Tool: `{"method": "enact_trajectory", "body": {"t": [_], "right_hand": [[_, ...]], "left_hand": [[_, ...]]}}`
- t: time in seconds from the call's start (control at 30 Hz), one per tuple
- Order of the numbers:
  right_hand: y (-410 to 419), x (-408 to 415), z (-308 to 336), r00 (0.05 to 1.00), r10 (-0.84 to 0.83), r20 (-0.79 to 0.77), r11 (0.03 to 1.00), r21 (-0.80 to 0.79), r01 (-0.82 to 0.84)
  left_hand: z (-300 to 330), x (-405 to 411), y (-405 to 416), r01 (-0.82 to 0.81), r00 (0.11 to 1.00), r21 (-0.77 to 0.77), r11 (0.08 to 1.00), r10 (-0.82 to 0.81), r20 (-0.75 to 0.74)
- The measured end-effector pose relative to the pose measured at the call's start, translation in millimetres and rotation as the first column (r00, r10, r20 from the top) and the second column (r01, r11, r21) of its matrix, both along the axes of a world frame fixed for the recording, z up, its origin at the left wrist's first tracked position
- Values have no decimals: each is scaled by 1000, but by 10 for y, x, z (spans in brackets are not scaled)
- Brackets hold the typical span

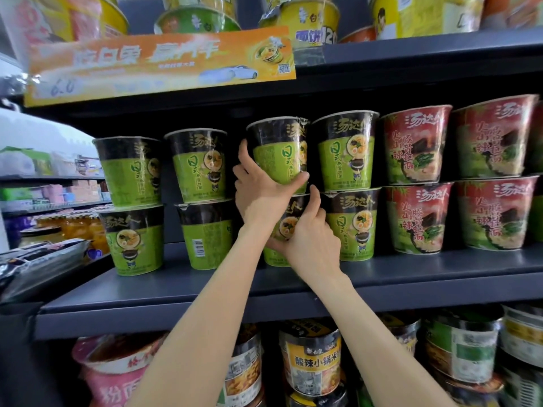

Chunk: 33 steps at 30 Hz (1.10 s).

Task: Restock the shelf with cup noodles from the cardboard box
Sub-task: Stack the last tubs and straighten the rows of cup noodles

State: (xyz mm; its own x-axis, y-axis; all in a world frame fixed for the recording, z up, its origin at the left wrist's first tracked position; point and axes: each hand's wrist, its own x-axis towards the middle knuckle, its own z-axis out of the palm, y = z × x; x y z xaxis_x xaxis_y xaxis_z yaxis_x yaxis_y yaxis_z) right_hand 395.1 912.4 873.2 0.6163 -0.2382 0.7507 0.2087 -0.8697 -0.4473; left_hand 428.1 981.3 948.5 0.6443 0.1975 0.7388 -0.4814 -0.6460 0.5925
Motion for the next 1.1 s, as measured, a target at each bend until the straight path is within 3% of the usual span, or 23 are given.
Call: {"method": "enact_trajectory", "body": {"t": [0.23, 0.37, 0.8, 1.1], "right_hand": [[-53, 10, 16, 999, 39, -34, 999, 0, -39], [-62, 3, 9, 999, 34, -30, 999, -6, -35], [-65, -12, 8, 998, 25, -52, 1000, -6, -26], [-48, -157, 22, 999, -44, 7, 997, -66, 45]], "left_hand": [[41, 80, 341, 374, 921, -150, 915, -386, -57], [20, 99, 409, 474, 867, -178, 862, -492, -73], [3, 214, 382, 433, 896, -75, 898, -438, -75], [-101, 33, 414, 306, 950, 31, 951, -303, -78]]}}
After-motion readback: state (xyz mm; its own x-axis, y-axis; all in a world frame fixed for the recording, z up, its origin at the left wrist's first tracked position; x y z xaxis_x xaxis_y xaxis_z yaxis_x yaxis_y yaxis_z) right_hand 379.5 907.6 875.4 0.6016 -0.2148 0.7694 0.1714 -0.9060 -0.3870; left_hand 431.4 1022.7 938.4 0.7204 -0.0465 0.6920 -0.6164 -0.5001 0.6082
